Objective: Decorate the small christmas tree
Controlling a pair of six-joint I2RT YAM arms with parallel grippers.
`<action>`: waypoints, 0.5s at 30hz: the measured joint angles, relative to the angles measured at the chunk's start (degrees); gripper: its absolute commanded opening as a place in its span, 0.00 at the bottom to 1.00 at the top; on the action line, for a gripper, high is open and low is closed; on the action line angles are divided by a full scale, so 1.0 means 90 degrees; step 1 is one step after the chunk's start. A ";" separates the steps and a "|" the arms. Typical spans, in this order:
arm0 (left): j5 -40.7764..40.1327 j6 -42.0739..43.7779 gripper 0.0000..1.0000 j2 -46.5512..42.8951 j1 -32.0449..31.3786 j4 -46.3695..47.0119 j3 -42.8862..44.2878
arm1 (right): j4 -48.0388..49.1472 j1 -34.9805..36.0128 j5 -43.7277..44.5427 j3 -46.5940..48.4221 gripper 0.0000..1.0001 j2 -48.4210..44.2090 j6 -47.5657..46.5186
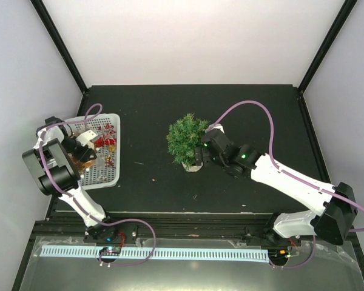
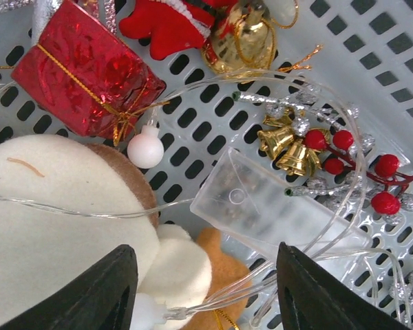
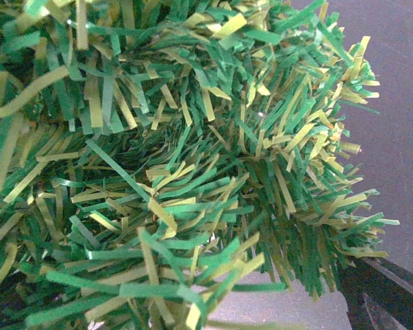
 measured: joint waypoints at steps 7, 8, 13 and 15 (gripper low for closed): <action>0.0318 0.0136 0.58 -0.0189 0.0000 -0.0274 0.0000 | 0.0010 0.0012 -0.0027 0.0000 1.00 0.0036 0.0000; 0.0369 0.0185 0.56 -0.0267 0.0000 -0.0357 0.0007 | 0.0012 0.0012 -0.0027 0.0000 1.00 0.0039 0.0000; 0.0432 0.0442 0.53 -0.0391 0.0000 -0.0602 0.0024 | 0.0012 0.0041 -0.0019 0.0000 1.00 0.0046 0.0002; 0.0427 0.0561 0.53 -0.0391 0.0000 -0.0651 0.0022 | 0.0017 0.0046 -0.0017 -0.0010 1.00 0.0046 0.0002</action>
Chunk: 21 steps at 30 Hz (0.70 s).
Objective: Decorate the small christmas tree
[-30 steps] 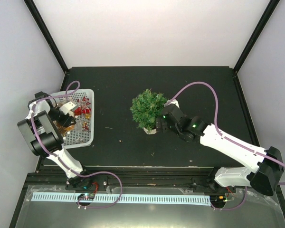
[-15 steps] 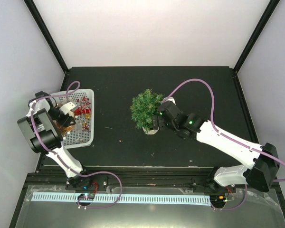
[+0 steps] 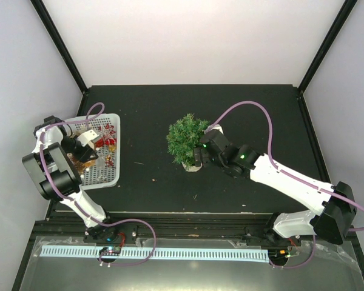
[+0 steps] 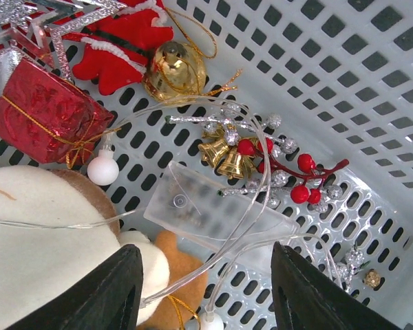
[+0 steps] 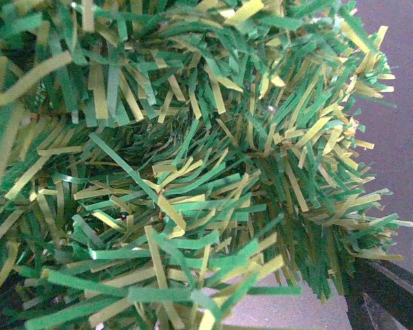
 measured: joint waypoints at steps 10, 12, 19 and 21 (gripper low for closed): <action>-0.0117 0.0146 0.56 0.0007 0.0000 -0.0015 -0.0005 | 0.0063 0.0002 0.0002 -0.0119 1.00 -0.0005 0.0002; -0.0151 0.0151 0.59 0.0019 0.0000 -0.0015 -0.0005 | 0.0063 0.0002 0.0002 -0.0131 1.00 -0.0015 0.0002; -0.0240 0.0228 0.67 0.0202 0.0000 -0.0015 -0.0005 | 0.0073 0.0002 0.0022 -0.0136 1.00 -0.0044 0.0005; -0.0260 0.0245 0.68 0.0240 0.0000 -0.0012 -0.0005 | 0.0083 0.0002 0.0022 -0.0136 1.00 -0.0044 0.0007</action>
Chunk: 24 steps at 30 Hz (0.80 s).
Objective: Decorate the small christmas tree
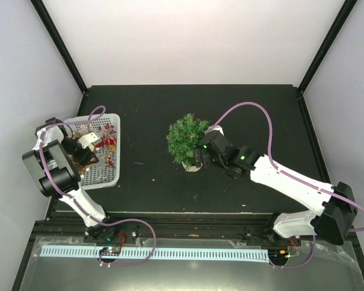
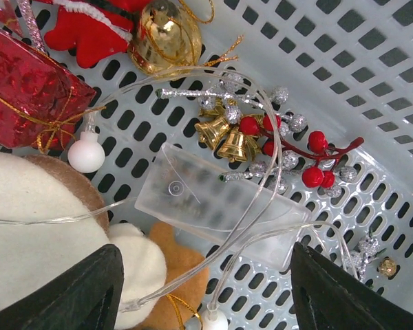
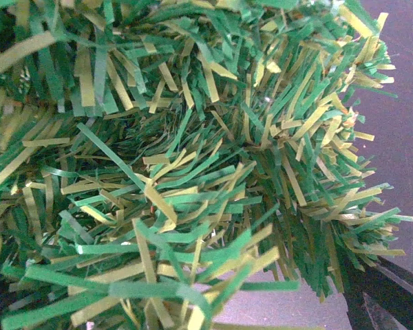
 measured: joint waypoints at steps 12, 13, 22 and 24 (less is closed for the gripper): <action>-0.0114 -0.0005 0.49 0.0199 0.0000 0.0070 0.0000 | 0.0051 0.0000 0.0002 -0.0056 1.00 0.0000 0.0039; -0.0119 0.0000 0.43 0.0216 0.0000 0.0073 0.0000 | 0.0051 0.0000 0.0000 -0.0056 1.00 0.0000 0.0039; -0.0131 -0.0066 0.12 0.0316 -0.0024 0.0063 0.0000 | 0.0056 0.0000 0.0012 -0.0068 1.00 -0.0022 0.0039; -0.0119 -0.0112 0.09 0.0352 -0.0041 0.0041 0.0005 | 0.0058 0.0000 0.0029 -0.0083 1.00 -0.0068 0.0039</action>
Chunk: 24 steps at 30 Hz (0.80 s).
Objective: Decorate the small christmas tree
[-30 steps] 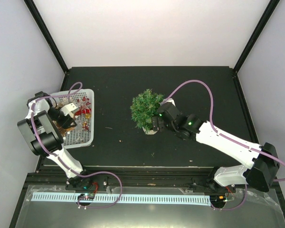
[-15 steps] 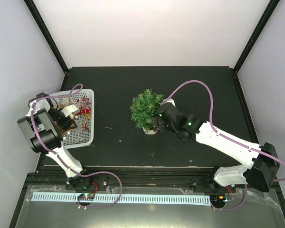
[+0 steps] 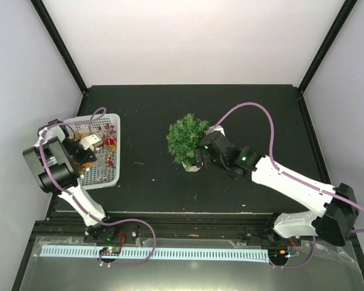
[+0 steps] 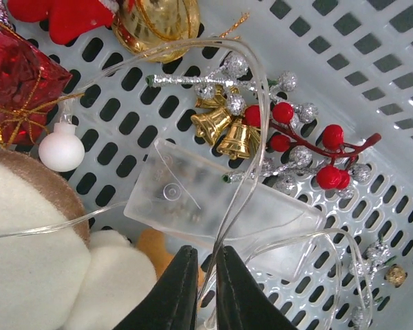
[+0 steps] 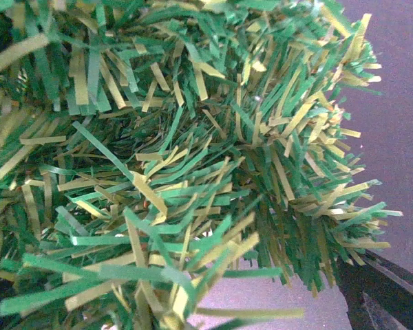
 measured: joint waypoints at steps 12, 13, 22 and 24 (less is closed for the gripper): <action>0.0391 -0.0369 0.02 -0.0185 -0.0078 -0.0855 0.1103 | 0.0100 0.0000 0.0119 -0.0607 1.00 -0.1047 -0.0002; 0.0437 -0.0398 0.02 -0.0272 -0.0097 -0.0998 0.1163 | 0.0104 0.0000 0.0148 -0.0682 1.00 -0.1192 0.0000; 0.0750 -0.0648 0.02 -0.1486 -0.0163 -0.1999 0.1894 | 0.0170 0.0000 0.0250 -0.1302 1.00 -0.2361 0.0002; 0.0794 -0.0716 0.02 -0.1664 -0.0163 -0.2191 0.2159 | 0.0187 0.0000 0.0250 -0.1421 1.00 -0.2555 0.0002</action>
